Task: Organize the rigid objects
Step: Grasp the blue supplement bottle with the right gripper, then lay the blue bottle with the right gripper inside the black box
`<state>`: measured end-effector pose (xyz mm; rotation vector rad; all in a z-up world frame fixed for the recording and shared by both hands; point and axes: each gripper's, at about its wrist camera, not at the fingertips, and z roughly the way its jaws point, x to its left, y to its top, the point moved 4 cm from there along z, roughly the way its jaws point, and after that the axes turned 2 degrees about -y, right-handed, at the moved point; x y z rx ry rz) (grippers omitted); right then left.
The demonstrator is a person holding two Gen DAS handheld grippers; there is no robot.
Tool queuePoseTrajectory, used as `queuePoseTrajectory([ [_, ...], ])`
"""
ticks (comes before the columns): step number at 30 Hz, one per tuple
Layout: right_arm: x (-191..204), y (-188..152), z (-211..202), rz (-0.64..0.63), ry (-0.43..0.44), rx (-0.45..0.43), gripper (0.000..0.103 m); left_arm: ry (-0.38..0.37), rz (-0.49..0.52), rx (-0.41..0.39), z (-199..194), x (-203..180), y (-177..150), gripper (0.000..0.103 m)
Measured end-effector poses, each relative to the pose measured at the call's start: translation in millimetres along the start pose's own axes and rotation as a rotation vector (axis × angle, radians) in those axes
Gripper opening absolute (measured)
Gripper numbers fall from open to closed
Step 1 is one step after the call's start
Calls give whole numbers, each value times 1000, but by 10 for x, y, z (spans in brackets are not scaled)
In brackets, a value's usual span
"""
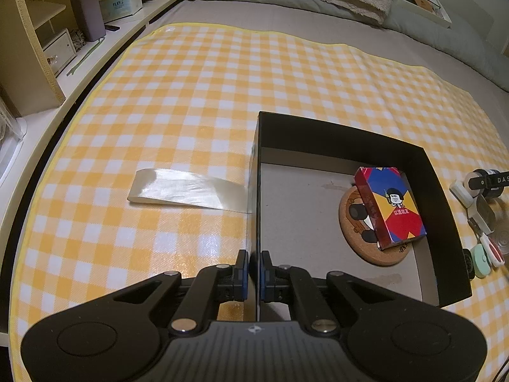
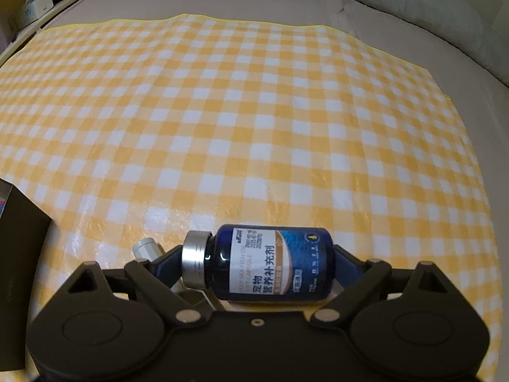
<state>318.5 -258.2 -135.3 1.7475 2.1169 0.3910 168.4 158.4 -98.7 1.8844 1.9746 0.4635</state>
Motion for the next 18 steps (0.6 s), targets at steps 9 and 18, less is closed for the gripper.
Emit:
queuePoseTrajectory([
  [9,256,143,-93,-35,-18,-55,94,0,0,-1,-1,1,1,7],
  [18,914,293,-765,-33,167,-218,94,1,4,-1,6,9,3,8],
])
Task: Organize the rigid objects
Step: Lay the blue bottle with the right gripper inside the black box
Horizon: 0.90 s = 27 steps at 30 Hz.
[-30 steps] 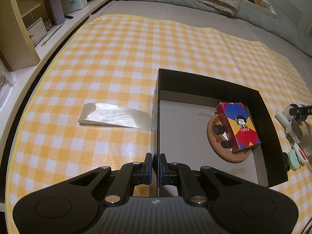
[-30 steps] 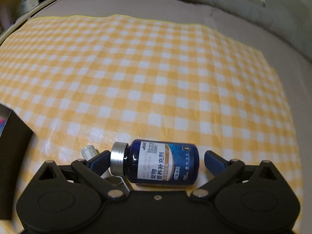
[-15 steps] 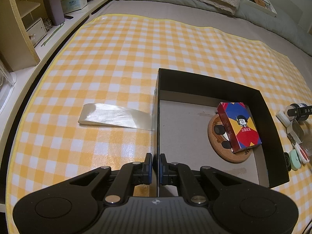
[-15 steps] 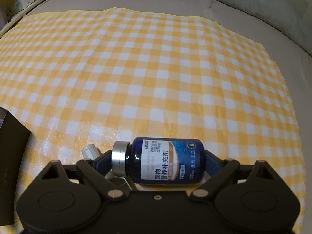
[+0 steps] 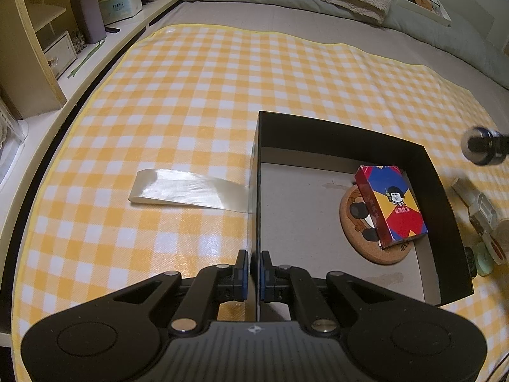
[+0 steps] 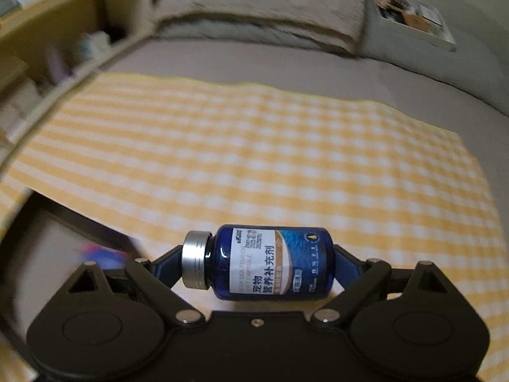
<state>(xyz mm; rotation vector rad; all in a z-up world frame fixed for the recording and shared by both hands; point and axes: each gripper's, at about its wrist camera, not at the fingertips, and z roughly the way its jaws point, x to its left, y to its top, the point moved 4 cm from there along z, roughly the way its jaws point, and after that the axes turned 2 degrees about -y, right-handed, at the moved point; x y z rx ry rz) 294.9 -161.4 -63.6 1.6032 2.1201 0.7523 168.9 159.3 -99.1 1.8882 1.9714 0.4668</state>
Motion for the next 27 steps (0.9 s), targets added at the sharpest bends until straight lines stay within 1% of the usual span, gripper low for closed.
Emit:
queuePoseTrajectory([
  [2,237,48,-86,6,58,-15,94,1,3,0,3,12,0,8],
  [5,483,51,-182,-18,114,-25,94,0,2,0,6,14,1,8],
  [9,794,52,-186,-15,189,-10,94,4,5,-1,6,20,-4,8],
  [11,962,25,-159,4,232,12,94,6,8,-1,5,21,-8,8],
  [12,1040,29,-110,36,265,38,94,6,8,-2,5,31,-6,8],
  [14,1149,-9,-49,99,302,93,94,5,8,-4,-4,25,-4,8],
  [16,1275,-24,66,134,309,134,94,4,9,-7,-12,37,1,8],
  [22,1512,-63,305,186,289,172,94,1,18,-7,-28,34,-13,8],
  [24,1566,-41,337,200,282,147,94,0,18,-5,-23,28,-18,7],
  [27,1617,0,386,235,321,143,94,1,23,-3,-14,17,-25,7],
])
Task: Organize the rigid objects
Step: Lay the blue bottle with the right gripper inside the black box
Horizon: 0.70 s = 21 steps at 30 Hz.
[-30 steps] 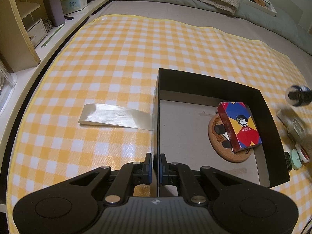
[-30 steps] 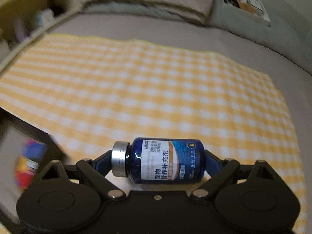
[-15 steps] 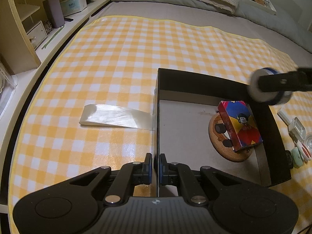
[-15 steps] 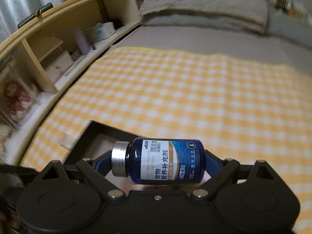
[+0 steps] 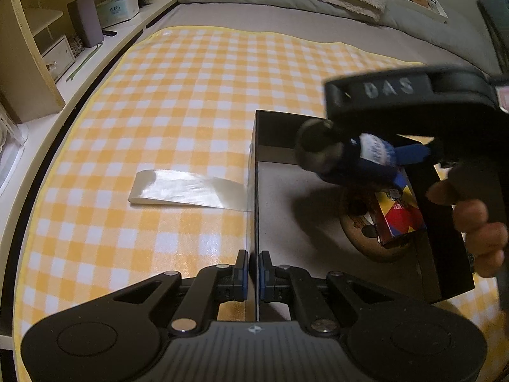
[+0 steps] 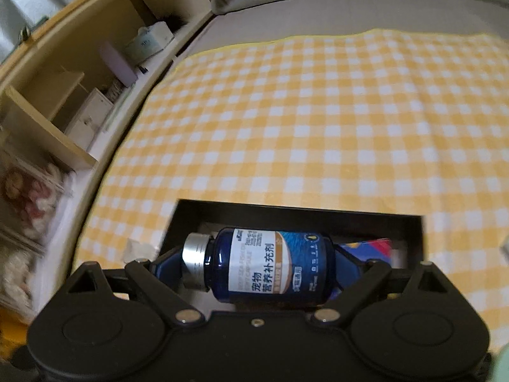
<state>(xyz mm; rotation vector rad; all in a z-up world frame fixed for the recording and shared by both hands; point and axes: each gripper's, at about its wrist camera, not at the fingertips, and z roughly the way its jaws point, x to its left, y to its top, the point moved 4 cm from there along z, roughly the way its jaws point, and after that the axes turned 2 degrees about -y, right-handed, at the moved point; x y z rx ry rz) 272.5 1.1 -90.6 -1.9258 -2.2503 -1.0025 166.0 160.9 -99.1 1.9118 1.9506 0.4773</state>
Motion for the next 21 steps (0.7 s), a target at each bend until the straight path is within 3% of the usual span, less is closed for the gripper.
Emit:
queuePoseTrajectory([
  [4,15,-11,65,41,26,6,97,0,0,0,1,-5,6,7],
  [13,33,-19,9,-30,35,18,96,-4,0,-3,-17,-5,-3,8],
  [17,90,-69,28,-118,14,32,70,-3,0,-3,-19,-11,-6,8],
  [21,120,-129,68,-177,4,48,54,-4,0,-4,-30,-14,-6,8],
])
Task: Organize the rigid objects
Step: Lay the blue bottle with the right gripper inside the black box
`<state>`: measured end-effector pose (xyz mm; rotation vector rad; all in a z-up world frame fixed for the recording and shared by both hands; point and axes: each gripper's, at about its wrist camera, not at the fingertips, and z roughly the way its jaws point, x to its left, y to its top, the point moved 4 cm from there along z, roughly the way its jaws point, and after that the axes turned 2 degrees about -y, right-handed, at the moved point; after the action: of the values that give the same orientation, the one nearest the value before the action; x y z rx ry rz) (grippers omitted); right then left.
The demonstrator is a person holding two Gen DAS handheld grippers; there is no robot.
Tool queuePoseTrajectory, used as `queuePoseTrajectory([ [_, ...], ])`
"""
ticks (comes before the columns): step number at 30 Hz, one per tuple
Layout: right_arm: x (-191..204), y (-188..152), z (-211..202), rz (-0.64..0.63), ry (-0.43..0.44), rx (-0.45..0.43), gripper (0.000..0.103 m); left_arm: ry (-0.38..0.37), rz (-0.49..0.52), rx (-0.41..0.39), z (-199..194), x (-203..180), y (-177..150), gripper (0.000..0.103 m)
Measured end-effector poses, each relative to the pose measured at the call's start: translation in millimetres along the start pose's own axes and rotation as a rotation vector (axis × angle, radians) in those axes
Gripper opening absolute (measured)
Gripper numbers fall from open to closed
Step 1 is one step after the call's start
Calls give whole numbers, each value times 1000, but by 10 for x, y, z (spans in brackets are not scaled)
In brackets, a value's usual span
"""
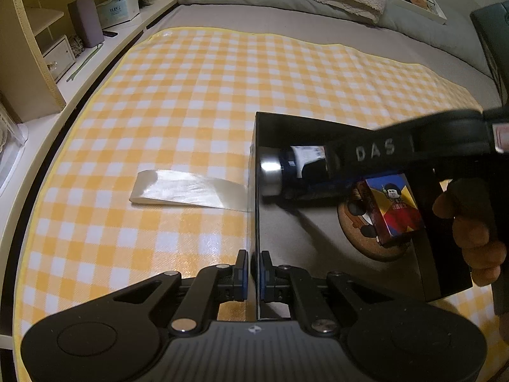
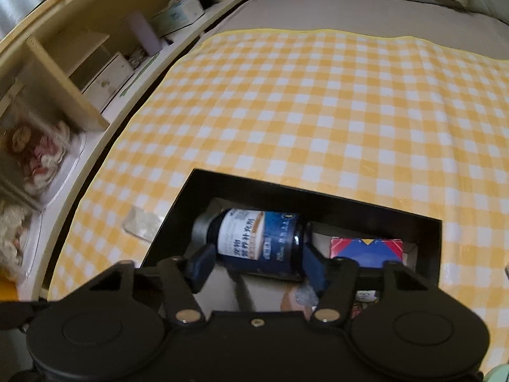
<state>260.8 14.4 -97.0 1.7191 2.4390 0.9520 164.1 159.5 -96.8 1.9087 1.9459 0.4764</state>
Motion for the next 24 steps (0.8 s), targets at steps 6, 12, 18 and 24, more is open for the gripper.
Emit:
queuePoseTrajectory([
  [6,25,-31,26,-24,5,22,52,-1,0,0,-4,-9,-4,8],
  [12,27,-16,-63,-53,-5,1,68,-1,-3,2,-1,-17,-2,8],
  [18,1,-47,-426,-127,-20,-64,90,9,-2,2,9,-47,4,8],
  [24,-161,-88,-874,-143,-76,-143,99,20,3,9,44,-43,-11,8],
])
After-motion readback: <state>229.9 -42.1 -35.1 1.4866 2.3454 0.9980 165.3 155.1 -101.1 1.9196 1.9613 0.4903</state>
